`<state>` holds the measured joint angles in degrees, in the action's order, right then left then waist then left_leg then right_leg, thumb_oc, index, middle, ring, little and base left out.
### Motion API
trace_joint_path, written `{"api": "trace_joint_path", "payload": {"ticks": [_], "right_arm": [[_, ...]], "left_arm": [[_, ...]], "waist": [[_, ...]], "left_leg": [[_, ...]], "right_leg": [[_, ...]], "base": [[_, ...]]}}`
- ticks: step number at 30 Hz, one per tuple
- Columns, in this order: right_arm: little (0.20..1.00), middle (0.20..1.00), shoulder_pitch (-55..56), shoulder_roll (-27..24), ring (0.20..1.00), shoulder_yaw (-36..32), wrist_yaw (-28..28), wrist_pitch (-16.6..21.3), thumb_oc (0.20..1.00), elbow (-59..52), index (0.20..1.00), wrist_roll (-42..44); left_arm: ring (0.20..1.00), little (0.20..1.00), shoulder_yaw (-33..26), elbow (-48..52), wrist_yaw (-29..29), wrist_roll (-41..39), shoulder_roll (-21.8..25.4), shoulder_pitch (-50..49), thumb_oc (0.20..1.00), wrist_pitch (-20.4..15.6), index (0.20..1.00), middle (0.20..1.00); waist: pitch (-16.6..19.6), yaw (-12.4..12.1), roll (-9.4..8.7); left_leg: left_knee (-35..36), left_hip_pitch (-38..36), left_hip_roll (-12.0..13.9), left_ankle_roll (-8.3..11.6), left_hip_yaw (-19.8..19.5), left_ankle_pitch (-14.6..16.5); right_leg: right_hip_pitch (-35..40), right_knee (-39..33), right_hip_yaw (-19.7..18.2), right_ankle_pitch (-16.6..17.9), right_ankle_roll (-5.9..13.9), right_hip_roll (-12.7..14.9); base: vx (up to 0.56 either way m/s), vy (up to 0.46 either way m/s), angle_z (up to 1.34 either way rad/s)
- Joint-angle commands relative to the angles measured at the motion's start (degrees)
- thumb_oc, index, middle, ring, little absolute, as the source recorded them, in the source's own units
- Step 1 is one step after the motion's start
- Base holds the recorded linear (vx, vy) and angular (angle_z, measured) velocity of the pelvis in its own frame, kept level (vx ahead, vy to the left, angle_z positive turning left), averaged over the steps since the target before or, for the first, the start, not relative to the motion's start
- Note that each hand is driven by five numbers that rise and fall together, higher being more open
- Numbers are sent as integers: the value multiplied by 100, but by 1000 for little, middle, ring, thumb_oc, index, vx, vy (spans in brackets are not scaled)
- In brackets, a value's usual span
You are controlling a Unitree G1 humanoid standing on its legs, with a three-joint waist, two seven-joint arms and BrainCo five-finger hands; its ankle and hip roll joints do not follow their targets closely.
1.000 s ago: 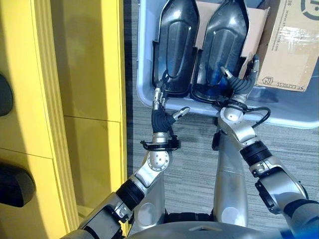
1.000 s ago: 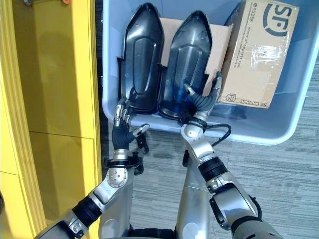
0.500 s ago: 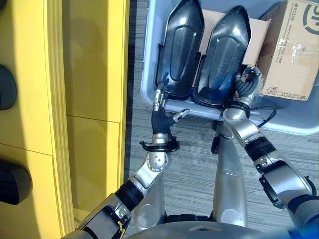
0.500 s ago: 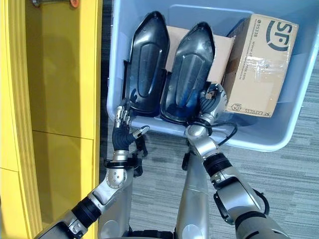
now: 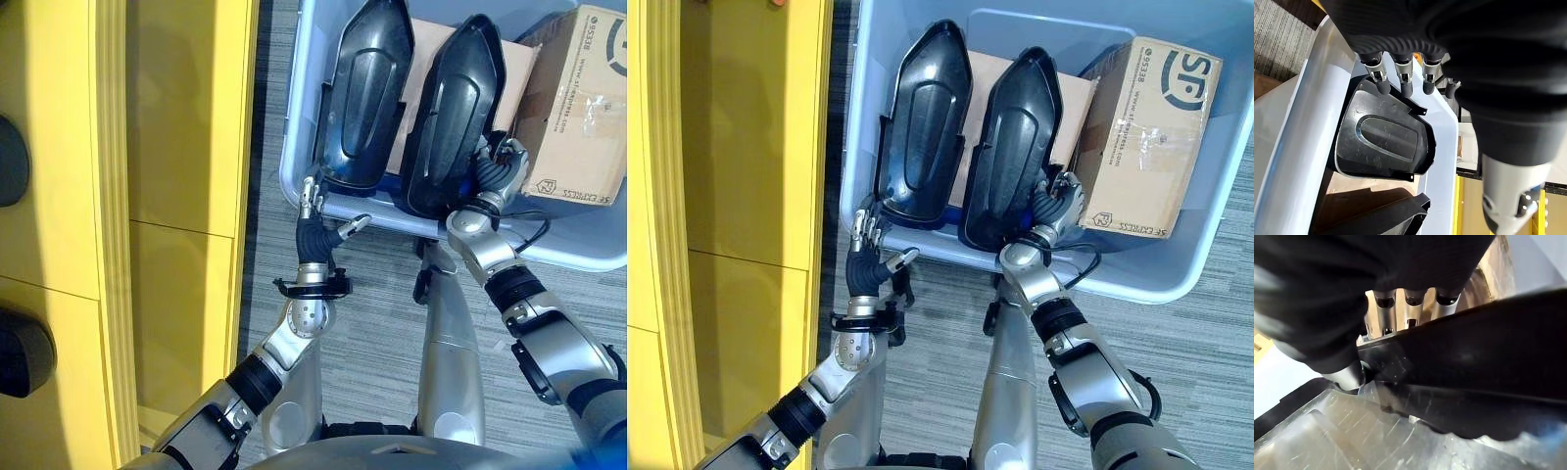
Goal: Move parts from the plastic box to the shelf.
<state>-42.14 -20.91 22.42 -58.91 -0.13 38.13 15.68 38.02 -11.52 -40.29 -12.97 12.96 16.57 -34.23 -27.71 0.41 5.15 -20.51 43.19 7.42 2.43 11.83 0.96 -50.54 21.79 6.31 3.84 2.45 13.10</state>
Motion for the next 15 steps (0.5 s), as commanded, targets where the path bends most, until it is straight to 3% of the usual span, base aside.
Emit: {"api": "trace_joint_path", "payload": {"ticks": [1,3,5,10,15], "right_arm": [[200,200,806,688,200,477,604,-65,200,815,200,648],[200,200,792,651,200,494,469,242,200,681,200,393],[200,200,723,566,200,457,-60,550,200,-6,200,-216],[200,200,773,510,200,323,-249,527,200,-843,200,-603],[200,200,799,491,200,213,-23,587,200,-1321,200,-540]], "left_arm": [[1000,1000,-106,421,81,104,44,4,1000,-288,1000,1000],[1000,1000,-82,438,67,135,52,-34,1000,-284,1000,1000],[1000,1000,-57,552,-66,207,70,-73,1000,-196,1000,1000],[1000,1000,-42,691,43,166,84,-160,1000,-313,1000,1000],[1000,1000,23,944,232,139,122,-210,1000,-207,1000,1000]], "waist": [[-209,-163,385],[-209,-162,386],[-209,-139,380],[-209,-61,327],[-209,24,258]], "left_leg": [[62,406,-560,-159,-252,-258],[73,371,-571,-169,-265,-256],[144,249,-595,-187,-307,-277],[307,-24,-549,-173,-344,-317],[512,-418,-493,-140,-299,-339]], "right_leg": [[81,626,211,-555,-192,-542],[109,618,194,-549,-192,-550],[197,612,117,-545,-181,-571],[432,472,5,-507,-162,-604],[755,203,-6,-443,-182,-676]], "base": [[0,0,0],[0,0,0],[0,0,0],[0,0,0],[3,34,-2]]}}
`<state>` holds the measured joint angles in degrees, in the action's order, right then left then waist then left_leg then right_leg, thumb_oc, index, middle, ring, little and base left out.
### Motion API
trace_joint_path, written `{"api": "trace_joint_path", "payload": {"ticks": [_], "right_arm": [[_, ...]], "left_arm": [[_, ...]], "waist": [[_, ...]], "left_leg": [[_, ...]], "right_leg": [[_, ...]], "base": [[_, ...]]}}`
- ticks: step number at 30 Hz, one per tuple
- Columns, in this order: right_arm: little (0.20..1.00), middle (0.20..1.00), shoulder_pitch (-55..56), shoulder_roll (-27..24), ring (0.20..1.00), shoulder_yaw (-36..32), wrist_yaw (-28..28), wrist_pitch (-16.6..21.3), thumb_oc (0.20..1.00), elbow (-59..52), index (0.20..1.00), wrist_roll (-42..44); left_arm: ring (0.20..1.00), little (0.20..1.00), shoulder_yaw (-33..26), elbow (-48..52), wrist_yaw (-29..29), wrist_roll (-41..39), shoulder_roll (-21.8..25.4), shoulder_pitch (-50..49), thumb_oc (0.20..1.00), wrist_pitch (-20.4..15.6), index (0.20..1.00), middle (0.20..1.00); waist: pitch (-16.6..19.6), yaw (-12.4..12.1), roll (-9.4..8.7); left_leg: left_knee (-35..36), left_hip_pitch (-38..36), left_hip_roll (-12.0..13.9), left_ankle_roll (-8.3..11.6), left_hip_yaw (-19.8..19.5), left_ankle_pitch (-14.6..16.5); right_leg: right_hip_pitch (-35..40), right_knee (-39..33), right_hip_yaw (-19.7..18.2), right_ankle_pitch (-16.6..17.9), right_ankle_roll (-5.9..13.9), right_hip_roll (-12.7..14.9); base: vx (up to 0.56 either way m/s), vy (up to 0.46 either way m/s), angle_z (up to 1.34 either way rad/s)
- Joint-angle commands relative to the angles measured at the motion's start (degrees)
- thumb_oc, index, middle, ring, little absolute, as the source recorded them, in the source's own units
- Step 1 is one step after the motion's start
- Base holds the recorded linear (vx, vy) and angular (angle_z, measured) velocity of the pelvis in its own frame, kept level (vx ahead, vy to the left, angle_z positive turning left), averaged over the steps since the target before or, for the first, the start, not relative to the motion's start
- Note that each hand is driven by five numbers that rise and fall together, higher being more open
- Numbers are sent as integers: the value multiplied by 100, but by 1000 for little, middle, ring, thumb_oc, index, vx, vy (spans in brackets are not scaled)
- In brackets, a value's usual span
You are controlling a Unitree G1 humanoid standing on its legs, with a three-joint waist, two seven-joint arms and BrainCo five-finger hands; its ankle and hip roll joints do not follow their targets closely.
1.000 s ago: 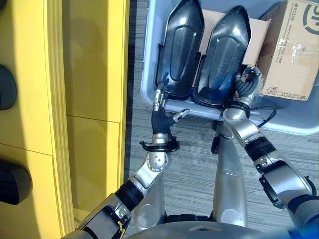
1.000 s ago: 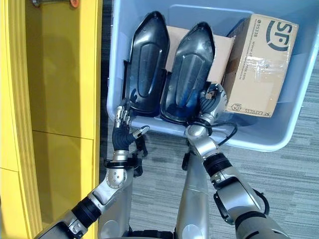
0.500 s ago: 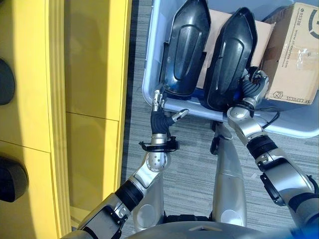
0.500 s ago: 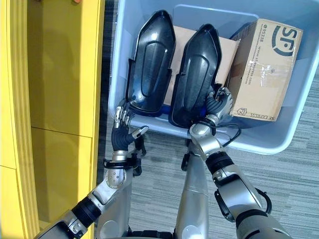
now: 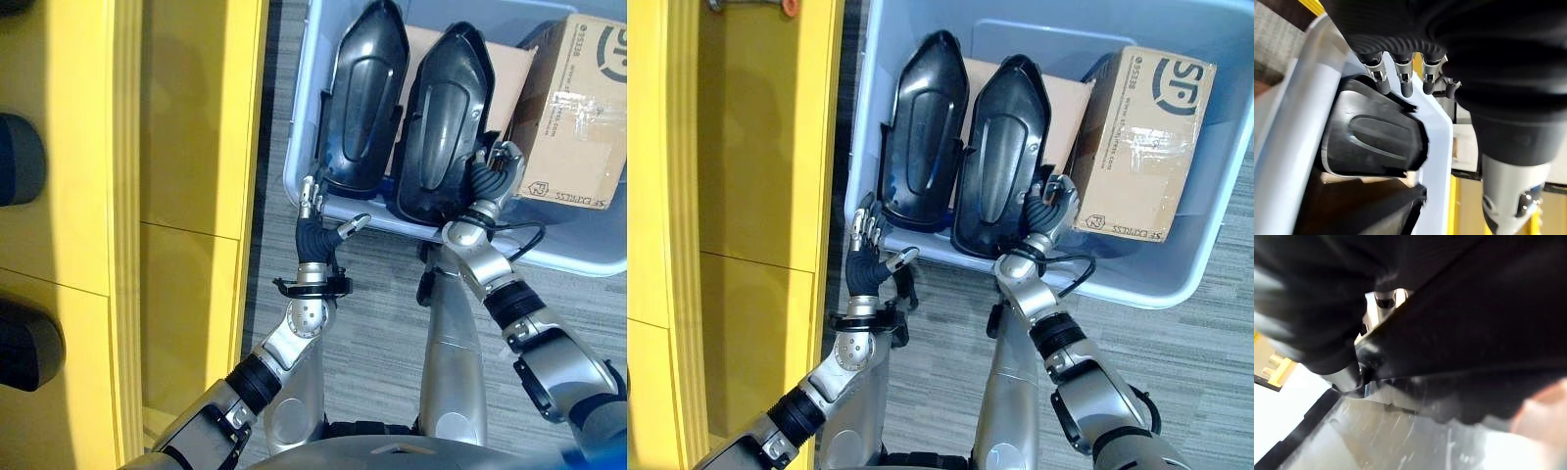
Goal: Move parts from the plastic box to the shelf.
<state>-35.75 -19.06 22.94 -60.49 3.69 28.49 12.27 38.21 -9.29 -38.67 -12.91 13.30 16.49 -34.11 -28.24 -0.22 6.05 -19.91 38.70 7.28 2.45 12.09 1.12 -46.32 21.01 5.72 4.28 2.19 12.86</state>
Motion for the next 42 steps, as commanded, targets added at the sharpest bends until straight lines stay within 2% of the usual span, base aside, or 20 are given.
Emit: {"api": "trace_joint_path", "payload": {"ticks": [1,2,5,10,15,17,18,19,21,23,29,30,34,36,37,38,40,42], "right_arm": [[200,200,132,302,200,150,210,166,200,-496,200,-288],[200,200,41,288,200,144,241,183,200,-542,200,-303],[200,200,104,307,200,103,530,215,200,-834,200,-69],[200,200,191,318,200,-68,564,329,200,-921,200,483],[200,200,189,356,200,-276,796,346,200,-911,200,628],[200,200,160,376,200,-303,934,306,200,-916,200,689],[200,200,143,474,200,-297,1148,275,200,-892,200,949],[200,200,136,541,200,-235,1249,279,200,-814,200,1130],[200,200,127,555,200,-228,1343,213,200,-770,200,1210],[200,200,178,572,200,-219,1630,-6,200,-722,200,1641],[200,200,448,537,200,-110,2264,-209,200,-670,200,1787],[200,200,510,522,200,-60,2410,-221,200,-711,200,1804],[200,200,607,553,200,1,2781,-419,200,-838,200,2183],[200,200,670,583,200,30,3022,-533,200,-866,200,2453],[200,200,783,566,200,64,3309,-475,200,-910,200,2736],[200,200,864,555,200,65,3489,-451,200,-964,200,2901],[200,200,1235,507,200,83,4022,-668,200,-1370,200,3253],[200,200,1505,487,200,161,4240,-856,200,-1671,200,3434]], "left_arm": [[1000,1000,10,681,-25,142,97,-169,1000,-212,1000,1000],[1000,1000,-24,675,-49,126,106,-76,1000,-223,1000,1000],[1000,1000,-76,586,-147,76,128,-74,1000,-193,1000,1000],[1000,1000,-299,464,-993,214,185,-289,1000,-143,1000,1000],[1000,1000,-536,315,-895,352,206,-581,1000,-307,1000,1000],[1000,1000,-591,297,-1534,693,205,-611,1000,-263,1000,1000],[1000,1000,-845,196,-2218,637,210,-698,1000,-111,1000,1000],[1000,1000,-991,94,-2238,941,174,-753,1000,-105,1000,1000],[1000,1000,-1062,82,-2319,994,191,-805,1000,-106,1000,1000],[1000,1000,-1194,56,-2408,956,242,-904,1000,-106,1000,1000],[1000,1000,-1331,22,-1955,970,274,-1220,1000,-177,1000,1000],[1000,1000,-1376,59,-1840,976,315,-1270,1000,-217,1000,1000],[1000,1000,-1465,151,-1610,903,378,-1371,1000,-268,1000,1000],[1000,1000,-1496,160,-923,655,393,-1471,1000,-603,1000,1000],[1000,1000,-1483,220,-372,580,393,-1536,1000,-680,1000,1000],[1000,1000,-1458,293,-66,430,402,-1570,1000,-671,1000,1000],[1000,1000,-1291,545,1332,-473,436,-1742,1000,-561,1000,1000],[1000,1000,-1139,530,2773,-1401,410,-1913,1000,-211,1000,1000]], "waist": [[-155,120,127],[-155,121,116],[-155,174,9],[-155,120,-48],[-155,-34,-57],[-155,-65,-52],[-155,-112,-85],[-155,-157,-130],[-155,-193,-153],[-77,-213,-190],[423,-307,-280],[574,-346,-312],[833,-400,-374],[995,-418,-405],[1104,-434,-428],[1155,-446,-438],[1328,-452,-471],[1442,-427,-490]], "left_leg": [[501,-80,-442,-125,-299,-365],[543,44,-414,-159,-255,-508],[695,-269,-326,-125,-233,-543],[822,-677,-258,-86,-276,-551],[792,-1152,-230,-92,-266,-427],[728,-1272,-243,-100,-287,-377],[781,-1566,-282,-79,-384,-363],[956,-1849,-263,-66,-420,-400],[1123,-2091,-247,-49,-448,-441],[1452,-2517,-196,-1,-494,-516],[2125,-3004,25,127,-562,-807],[2367,-3156,125,191,-574,-921],[2481,-3277,278,292,-600,-1039],[2491,-3368,329,311,-606,-1062],[2491,-3420,349,309,-596,-1065],[2491,-3435,354,307,-601,-1068],[2491,-3505,352,275,-628,-1049],[2491,-3592,330,240,-630,-1038]], "right_leg": [[424,214,57,-464,-157,-671],[302,141,76,-306,-199,-687],[601,-40,91,-267,-185,-664],[1021,-138,173,-317,-185,-605],[1489,18,405,-521,-224,-483],[1626,103,451,-605,-252,-457],[1971,13,470,-652,-263,-453],[2254,-167,491,-618,-247,-437],[2497,-326,511,-584,-222,-413],[2947,-666,531,-516,-179,-389],[3621,-1439,617,-267,-76,-303],[3848,-1683,679,-200,-33,-275],[4122,-1904,783,-137,9,-212],[4298,-1981,825,-142,10,-195],[4395,-2016,867,-142,15,-177],[4429,-2015,887,-150,16,-170],[4545,-1951,941,-238,-5,-175],[4654,-1928,967,-278,-9,-183]], "base": [[-60,16,-4],[-64,6,-4],[-15,-16,-7],[19,-37,-5],[33,-18,9],[64,2,8],[94,-84,8],[92,-109,8],[54,-80,13],[69,-47,15],[98,-31,3],[27,-26,6],[19,7,7],[102,56,8],[103,50,5],[110,50,4],[97,72,9],[102,101,20]]}}
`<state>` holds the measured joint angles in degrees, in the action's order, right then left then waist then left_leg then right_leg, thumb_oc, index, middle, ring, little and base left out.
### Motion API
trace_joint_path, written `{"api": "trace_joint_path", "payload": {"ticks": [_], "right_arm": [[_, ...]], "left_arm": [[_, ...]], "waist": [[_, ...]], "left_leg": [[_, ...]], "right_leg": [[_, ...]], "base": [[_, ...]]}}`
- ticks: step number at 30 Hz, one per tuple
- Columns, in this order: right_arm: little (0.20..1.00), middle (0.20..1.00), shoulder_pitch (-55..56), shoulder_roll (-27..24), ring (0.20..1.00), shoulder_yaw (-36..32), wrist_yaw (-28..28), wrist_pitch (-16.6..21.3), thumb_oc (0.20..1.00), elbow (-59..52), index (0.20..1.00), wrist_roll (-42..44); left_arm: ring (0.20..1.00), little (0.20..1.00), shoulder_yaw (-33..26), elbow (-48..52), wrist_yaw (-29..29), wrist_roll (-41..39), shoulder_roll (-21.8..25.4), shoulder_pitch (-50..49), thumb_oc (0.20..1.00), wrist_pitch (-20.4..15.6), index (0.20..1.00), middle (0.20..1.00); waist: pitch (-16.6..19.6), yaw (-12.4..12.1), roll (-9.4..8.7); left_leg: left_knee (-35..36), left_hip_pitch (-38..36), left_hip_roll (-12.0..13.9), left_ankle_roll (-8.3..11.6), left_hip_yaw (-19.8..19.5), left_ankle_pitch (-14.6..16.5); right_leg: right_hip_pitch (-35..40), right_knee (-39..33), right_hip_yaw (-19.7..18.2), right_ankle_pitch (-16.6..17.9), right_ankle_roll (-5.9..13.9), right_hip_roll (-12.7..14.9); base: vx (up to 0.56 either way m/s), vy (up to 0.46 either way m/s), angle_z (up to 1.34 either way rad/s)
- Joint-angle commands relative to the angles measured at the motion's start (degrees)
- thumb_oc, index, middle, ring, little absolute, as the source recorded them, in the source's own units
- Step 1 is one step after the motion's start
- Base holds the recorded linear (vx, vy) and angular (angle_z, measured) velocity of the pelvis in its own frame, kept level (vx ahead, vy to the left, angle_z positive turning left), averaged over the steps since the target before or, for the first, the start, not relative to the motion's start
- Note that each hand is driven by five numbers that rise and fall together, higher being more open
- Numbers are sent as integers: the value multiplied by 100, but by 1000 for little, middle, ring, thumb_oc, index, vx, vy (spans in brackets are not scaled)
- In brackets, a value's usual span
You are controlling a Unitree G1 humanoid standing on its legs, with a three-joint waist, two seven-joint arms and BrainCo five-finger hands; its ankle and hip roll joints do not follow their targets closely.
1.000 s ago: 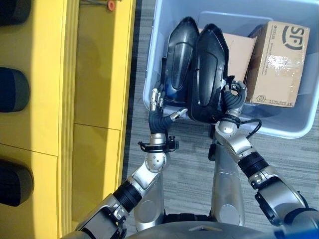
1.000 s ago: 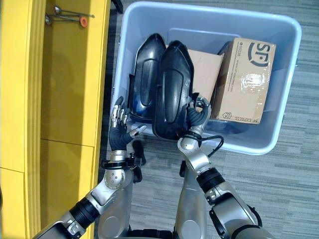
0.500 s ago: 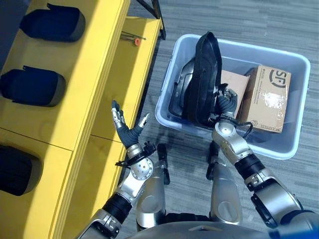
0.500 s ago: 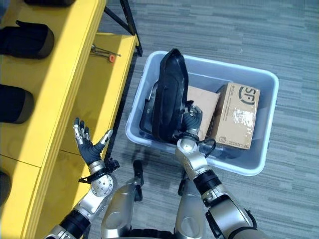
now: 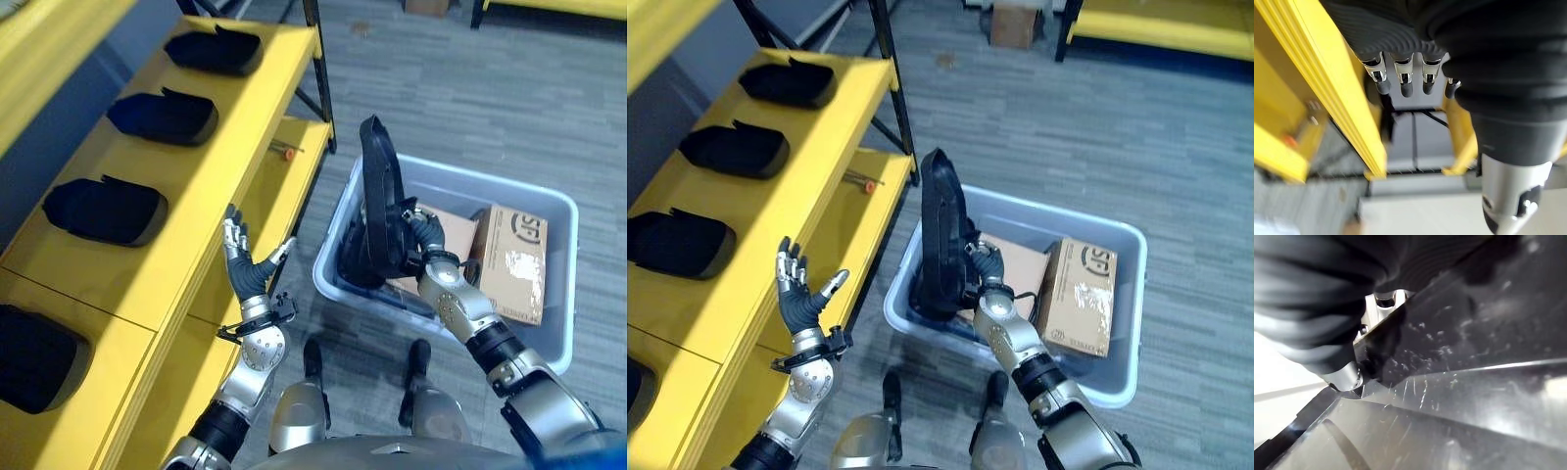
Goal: Move parts from the plastic box to the shelf.
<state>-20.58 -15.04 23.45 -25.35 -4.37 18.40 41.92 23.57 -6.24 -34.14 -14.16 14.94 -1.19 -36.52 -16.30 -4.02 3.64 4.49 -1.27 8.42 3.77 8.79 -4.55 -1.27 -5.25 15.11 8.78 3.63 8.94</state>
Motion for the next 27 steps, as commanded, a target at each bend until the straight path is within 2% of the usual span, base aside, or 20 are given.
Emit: {"api": "trace_joint_path", "payload": {"ticks": [1,3,5,8,10,12,14,17,21,22,24,25,27], "right_arm": [[200,200,109,60,200,152,815,-101,200,-798,200,516],[200,200,329,-11,200,227,859,21,200,-1070,200,644],[200,200,688,-150,200,253,1021,151,200,-1482,200,682],[200,200,1027,-188,200,402,1145,147,200,-1939,200,523],[200,200,1273,-220,200,482,1215,163,200,-2194,200,247],[200,200,1371,-232,200,576,1196,13,200,-2264,200,373],[200,200,1328,-209,200,720,1431,168,200,-2202,200,180],[200,200,1334,-212,200,809,1566,120,200,-2305,200,282],[200,200,1371,-121,200,904,1371,8,200,-2290,200,404],[200,200,1445,-71,200,982,1250,12,200,-2287,200,309],[200,200,1454,-30,200,1008,1166,28,200,-2241,200,281],[200,200,1408,47,200,1024,1162,97,200,-2140,200,160],[200,200,1365,69,200,1043,1056,185,200,-2086,200,18]], "left_arm": [[1000,1000,432,159,2847,-1570,219,-236,1000,138,1000,1000],[1000,1000,600,82,3194,-1635,226,-367,1000,-243,1000,1000],[1000,1000,670,53,3329,-1728,299,-446,1000,-369,1000,1000],[1000,1000,655,79,3365,-1938,338,-460,1000,-465,1000,1000],[1000,1000,601,136,3424,-2017,360,-518,1000,-463,1000,1000],[1000,1000,552,209,3495,-2053,388,-594,1000,-395,1000,1000],[1000,1000,469,207,3673,-2258,440,-651,1000,-279,1000,1000],[1000,1000,359,221,3806,-2397,477,-667,1000,-164,1000,1000],[1000,1000,273,302,3801,-2130,466,-757,1000,72,1000,1000],[1000,1000,266,317,3763,-2146,442,-847,1000,112,1000,1000],[1000,1000,262,327,3696,-2097,427,-872,1000,91,1000,1000],[1000,1000,253,366,3530,-1999,431,-860,1000,22,1000,1000],[1000,1000,255,363,3416,-1957,466,-755,1000,52,1000,1000]], "waist": [[303,-29,-255],[394,10,-250],[486,53,-254],[536,81,-265],[577,67,-276],[607,16,-289],[635,-89,-326],[698,-222,-381],[804,-365,-434],[870,-441,-459],[877,-479,-461],[827,-521,-446],[793,-439,-418]], "left_leg": [[51,366,200,87,-294,-461],[51,293,157,36,-278,-423],[51,231,101,-16,-276,-360],[51,206,30,-74,-297,-293],[51,199,-41,-121,-334,-248],[51,185,-135,-179,-389,-205],[51,201,-235,-239,-442,-171],[51,184,-346,-304,-449,-117],[51,120,-467,-396,-364,-42],[51,97,-533,-446,-185,16],[51,73,-553,-470,-85,45],[51,34,-556,-501,56,100],[51,92,-595,-554,-24,108]], "right_leg": [[195,698,34,-738,-148,205],[285,682,36,-750,-130,206],[369,653,28,-758,-101,197],[450,570,25,-756,-82,178],[512,530,44,-766,-67,168],[594,513,86,-785,-51,171],[658,514,170,-800,-30,197],[792,430,335,-733,64,293],[885,290,560,-547,224,440],[860,188,805,-398,329,506],[749,247,919,-320,375,545],[553,515,1003,-312,398,600],[393,770,770,-507,317,465]], "base": [[101,112,14],[88,125,0],[84,142,1],[25,144,6],[20,134,3],[9,178,4],[-17,201,13],[6,148,32],[-2,182,18],[-36,214,15],[-62,134,-7],[-92,84,-18],[-73,35,-23]]}}
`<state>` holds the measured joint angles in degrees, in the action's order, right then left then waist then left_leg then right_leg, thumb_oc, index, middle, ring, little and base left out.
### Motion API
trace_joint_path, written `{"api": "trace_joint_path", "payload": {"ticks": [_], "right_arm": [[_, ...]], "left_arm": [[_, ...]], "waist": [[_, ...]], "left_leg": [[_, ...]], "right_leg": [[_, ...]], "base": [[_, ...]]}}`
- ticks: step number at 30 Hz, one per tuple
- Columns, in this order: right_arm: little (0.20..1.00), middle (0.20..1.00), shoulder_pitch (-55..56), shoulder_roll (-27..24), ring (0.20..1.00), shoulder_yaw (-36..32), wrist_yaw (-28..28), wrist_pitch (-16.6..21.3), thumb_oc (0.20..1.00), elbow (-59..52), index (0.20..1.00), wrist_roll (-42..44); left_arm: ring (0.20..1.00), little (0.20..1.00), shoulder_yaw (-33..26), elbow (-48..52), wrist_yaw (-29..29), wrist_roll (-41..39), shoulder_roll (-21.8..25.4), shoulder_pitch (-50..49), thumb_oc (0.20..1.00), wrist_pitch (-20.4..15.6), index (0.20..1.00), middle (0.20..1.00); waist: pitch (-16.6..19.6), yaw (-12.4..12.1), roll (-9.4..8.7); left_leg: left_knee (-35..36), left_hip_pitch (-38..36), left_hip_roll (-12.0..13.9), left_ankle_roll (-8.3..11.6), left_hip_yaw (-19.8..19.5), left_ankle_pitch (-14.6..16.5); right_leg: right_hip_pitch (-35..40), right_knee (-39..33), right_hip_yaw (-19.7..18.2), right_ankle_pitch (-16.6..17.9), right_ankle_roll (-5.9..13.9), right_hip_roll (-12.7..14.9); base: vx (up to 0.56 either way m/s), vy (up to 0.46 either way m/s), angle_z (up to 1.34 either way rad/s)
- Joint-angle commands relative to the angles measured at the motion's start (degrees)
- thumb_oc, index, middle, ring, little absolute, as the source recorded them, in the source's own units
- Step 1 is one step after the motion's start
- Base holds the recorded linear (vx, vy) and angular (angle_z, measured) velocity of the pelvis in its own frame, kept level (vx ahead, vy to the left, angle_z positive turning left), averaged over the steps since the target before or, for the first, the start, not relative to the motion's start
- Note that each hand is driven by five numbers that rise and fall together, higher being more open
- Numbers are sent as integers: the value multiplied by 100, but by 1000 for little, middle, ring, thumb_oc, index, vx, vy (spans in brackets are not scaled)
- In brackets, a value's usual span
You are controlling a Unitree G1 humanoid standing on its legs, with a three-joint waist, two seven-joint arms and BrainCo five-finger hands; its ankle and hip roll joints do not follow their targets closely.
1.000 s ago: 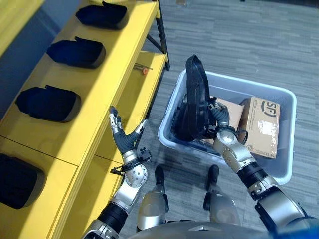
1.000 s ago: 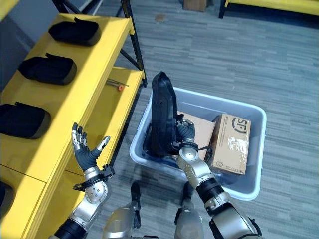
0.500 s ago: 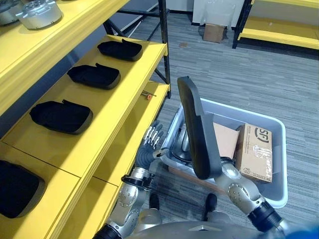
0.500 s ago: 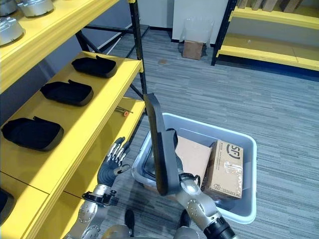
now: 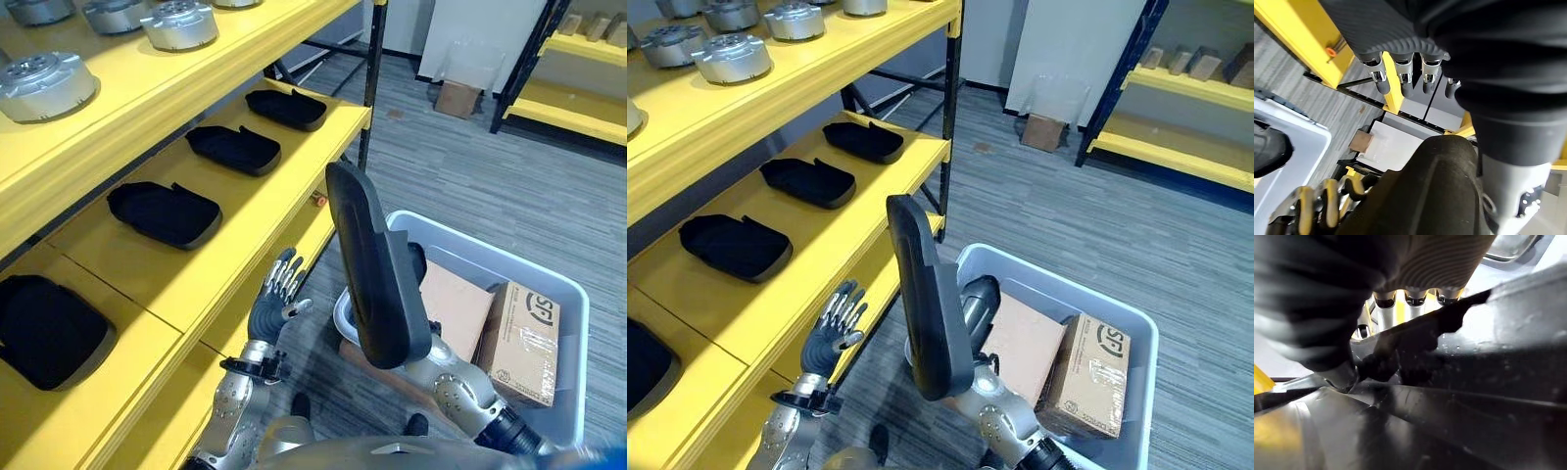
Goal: Move parts from the plastic box to the shelf.
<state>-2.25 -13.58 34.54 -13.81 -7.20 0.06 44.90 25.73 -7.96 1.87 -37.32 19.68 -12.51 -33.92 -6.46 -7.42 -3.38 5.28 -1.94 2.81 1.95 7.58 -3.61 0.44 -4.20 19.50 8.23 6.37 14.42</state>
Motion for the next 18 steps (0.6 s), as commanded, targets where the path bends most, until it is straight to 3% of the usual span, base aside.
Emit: {"api": "trace_joint_path", "payload": {"ticks": [1,2,3,4,5,6,9,12,18], "right_arm": [[200,200,-471,-85,200,-66,-133,483,200,-244,200,-304],[200,200,-427,-117,200,-89,-153,540,200,-246,200,-308],[200,200,-239,-202,200,-192,-281,737,200,-271,200,-491],[200,200,-144,-225,200,-266,-329,800,200,-268,200,-576],[200,200,-143,-225,200,-266,-329,800,200,-268,200,-576],[200,200,-75,-248,200,-356,-334,838,200,-242,200,-617],[200,200,-37,-304,200,-677,-238,935,200,7,200,-900],[200,200,-80,-417,200,-799,-191,997,200,112,200,-1170],[200,200,-142,-520,200,-791,-217,1039,200,116,200,-1485]], "left_arm": [[1000,1000,44,526,-219,360,8,414,1000,-200,1000,1000],[1000,1000,55,508,-197,348,16,450,1000,-180,1000,1000],[1000,1000,76,493,-48,291,35,470,1000,-90,1000,1000],[1000,1000,66,530,23,282,39,415,1000,-63,1000,1000],[1000,1000,66,531,23,281,40,414,1000,-63,1000,1000],[1000,1000,39,567,138,232,32,311,1000,-50,1000,1000],[1000,1000,-153,491,539,-120,-12,185,1000,-5,1000,1000],[1000,1000,-333,402,848,-506,-54,147,1000,-24,1000,1000],[1000,1000,-482,248,1027,-465,-98,74,1000,-9,1000,1000]], "waist": [[-200,-53,290],[-211,26,288],[-246,267,272],[-241,360,259],[-242,362,259],[-234,429,239],[-197,470,208],[-187,411,219],[-321,288,238]], "left_leg": [[-28,185,-58,-392,37,20],[-28,208,-120,-436,-107,24],[-28,213,-302,-504,-591,7],[-28,204,-382,-510,-822,-29],[-28,202,-383,-510,-824,-28],[-28,179,-461,-498,-1056,-73],[-28,141,-599,-477,-1476,-135],[-28,197,-637,-459,-1694,-213],[-52,393,-625,-369,-1961,-399]], "right_leg": [[190,727,219,-550,-5,-172],[136,773,-28,-636,-94,-359],[55,872,-786,-825,-353,-952],[54,919,-1096,-880,-468,-1231],[56,921,-1094,-883,-469,-1231],[106,883,-1403,-889,-568,-1463],[264,753,-1699,-870,-656,-1631],[283,711,-1762,-886,-720,-1685],[341,787,-1791,-1003,-808,-1776]], "base": [[-22,-23,-30],[32,-100,-17],[66,-130,8],[63,-114,46],[76,-107,157],[88,-131,199],[63,-180,89],[-28,-140,31],[-61,-128,14]]}}
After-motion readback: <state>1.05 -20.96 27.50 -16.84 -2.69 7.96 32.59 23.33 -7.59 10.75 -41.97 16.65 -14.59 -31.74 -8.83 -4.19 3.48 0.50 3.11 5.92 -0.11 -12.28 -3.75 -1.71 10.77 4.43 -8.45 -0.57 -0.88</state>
